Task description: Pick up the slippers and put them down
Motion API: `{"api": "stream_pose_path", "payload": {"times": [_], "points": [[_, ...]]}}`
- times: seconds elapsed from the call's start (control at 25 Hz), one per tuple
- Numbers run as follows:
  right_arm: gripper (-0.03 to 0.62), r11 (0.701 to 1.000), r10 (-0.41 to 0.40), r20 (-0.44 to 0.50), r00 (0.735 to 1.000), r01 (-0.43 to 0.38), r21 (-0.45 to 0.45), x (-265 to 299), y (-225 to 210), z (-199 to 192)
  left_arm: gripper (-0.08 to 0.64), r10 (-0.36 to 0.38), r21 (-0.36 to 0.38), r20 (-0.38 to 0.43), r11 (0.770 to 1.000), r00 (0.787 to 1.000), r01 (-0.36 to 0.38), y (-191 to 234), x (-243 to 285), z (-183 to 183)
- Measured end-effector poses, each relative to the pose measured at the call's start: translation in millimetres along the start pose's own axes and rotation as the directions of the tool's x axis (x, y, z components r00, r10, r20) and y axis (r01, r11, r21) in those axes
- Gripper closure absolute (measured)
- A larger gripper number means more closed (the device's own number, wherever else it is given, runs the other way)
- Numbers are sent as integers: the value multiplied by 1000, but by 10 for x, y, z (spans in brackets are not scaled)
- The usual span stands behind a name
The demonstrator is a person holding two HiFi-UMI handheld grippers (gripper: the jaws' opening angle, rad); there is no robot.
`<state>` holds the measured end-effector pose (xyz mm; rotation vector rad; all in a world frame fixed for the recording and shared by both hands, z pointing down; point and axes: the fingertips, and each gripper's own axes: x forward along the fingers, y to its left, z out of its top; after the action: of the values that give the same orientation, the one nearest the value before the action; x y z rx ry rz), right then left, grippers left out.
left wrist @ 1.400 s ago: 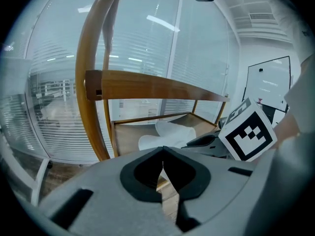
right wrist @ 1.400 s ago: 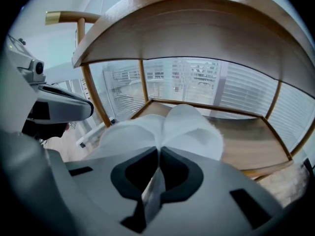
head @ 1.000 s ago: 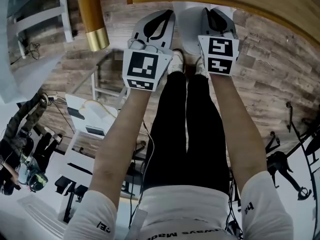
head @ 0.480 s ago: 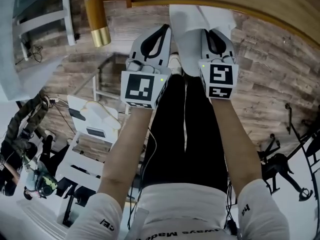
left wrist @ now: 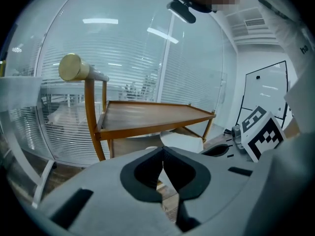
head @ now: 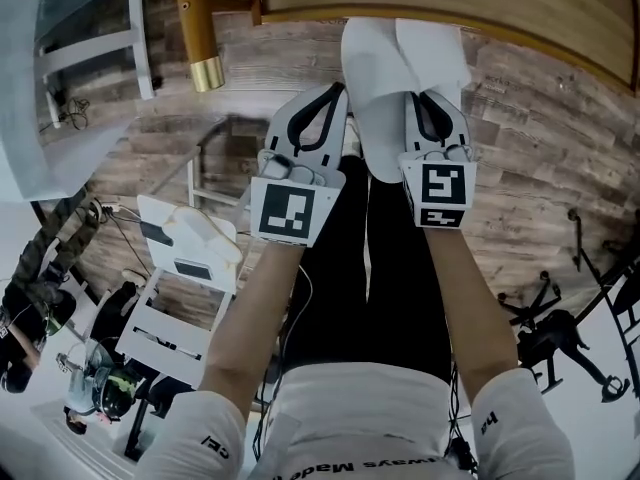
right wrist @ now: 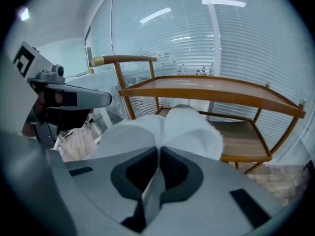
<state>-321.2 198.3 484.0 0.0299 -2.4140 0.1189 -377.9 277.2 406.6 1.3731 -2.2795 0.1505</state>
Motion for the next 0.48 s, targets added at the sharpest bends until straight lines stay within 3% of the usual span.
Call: {"api": "stream_pose_path", "payload": {"times": [0.48], "points": [[568, 1000, -3, 0, 1000, 3, 22, -508, 3, 15, 548, -33, 26, 9, 999, 999, 33, -294, -256, 240]]}}
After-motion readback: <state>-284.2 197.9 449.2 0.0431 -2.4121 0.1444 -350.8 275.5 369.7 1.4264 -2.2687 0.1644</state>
